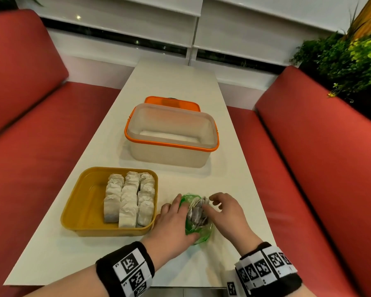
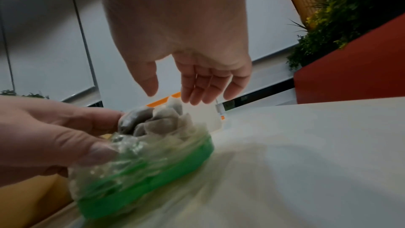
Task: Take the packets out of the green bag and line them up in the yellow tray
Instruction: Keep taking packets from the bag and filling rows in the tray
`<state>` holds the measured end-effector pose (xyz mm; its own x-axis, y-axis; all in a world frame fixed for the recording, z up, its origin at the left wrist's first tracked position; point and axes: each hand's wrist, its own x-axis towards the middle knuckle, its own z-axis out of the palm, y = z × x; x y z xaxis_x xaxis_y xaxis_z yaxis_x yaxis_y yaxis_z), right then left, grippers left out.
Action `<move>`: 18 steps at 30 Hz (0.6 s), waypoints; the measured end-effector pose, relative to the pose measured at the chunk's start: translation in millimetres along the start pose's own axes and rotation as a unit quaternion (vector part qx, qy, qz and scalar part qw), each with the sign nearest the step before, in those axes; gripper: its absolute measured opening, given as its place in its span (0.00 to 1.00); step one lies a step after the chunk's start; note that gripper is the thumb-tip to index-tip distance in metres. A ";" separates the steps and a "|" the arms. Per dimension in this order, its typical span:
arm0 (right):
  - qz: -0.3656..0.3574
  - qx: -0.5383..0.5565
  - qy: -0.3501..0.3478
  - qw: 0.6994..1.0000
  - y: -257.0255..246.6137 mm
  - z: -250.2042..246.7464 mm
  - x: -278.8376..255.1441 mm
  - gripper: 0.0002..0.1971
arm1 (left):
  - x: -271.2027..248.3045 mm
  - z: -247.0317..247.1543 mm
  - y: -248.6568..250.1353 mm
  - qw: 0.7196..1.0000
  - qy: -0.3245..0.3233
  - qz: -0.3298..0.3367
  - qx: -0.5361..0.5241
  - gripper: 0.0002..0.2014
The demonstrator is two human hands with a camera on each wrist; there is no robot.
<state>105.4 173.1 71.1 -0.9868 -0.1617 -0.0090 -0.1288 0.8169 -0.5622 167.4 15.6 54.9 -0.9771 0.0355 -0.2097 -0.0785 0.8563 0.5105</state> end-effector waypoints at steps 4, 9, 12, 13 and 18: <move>0.035 -0.083 -0.036 0.995 -12.7 10.5 10.2 0.09 | -6.9 -0.3 3.6 1.000 0.010 0.012 0.017 0.42; 0.039 -0.045 -0.039 0.997 -16.3 11.0 12.5 0.07 | -10.4 2.1 1.3 0.999 0.011 0.022 0.040 0.42; 0.014 0.011 -0.017 1.000 -14.7 5.6 7.7 0.06 | -10.8 1.6 -0.1 0.999 0.009 0.021 0.045 0.42; 0.011 0.029 -0.011 0.999 -14.3 3.7 6.2 0.06 | -10.5 1.2 -0.3 0.999 0.007 0.018 0.045 0.42; 0.013 0.109 0.027 0.994 -9.8 -6.7 0.8 0.06 | -8.7 -0.5 0.1 0.999 0.007 0.017 0.038 0.43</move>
<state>105.2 168.8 82.1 -0.9942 -0.1066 0.0157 -0.0843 0.6797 -0.7287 175.7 15.1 57.2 -0.9817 0.0586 -0.1814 -0.0304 0.8913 0.4523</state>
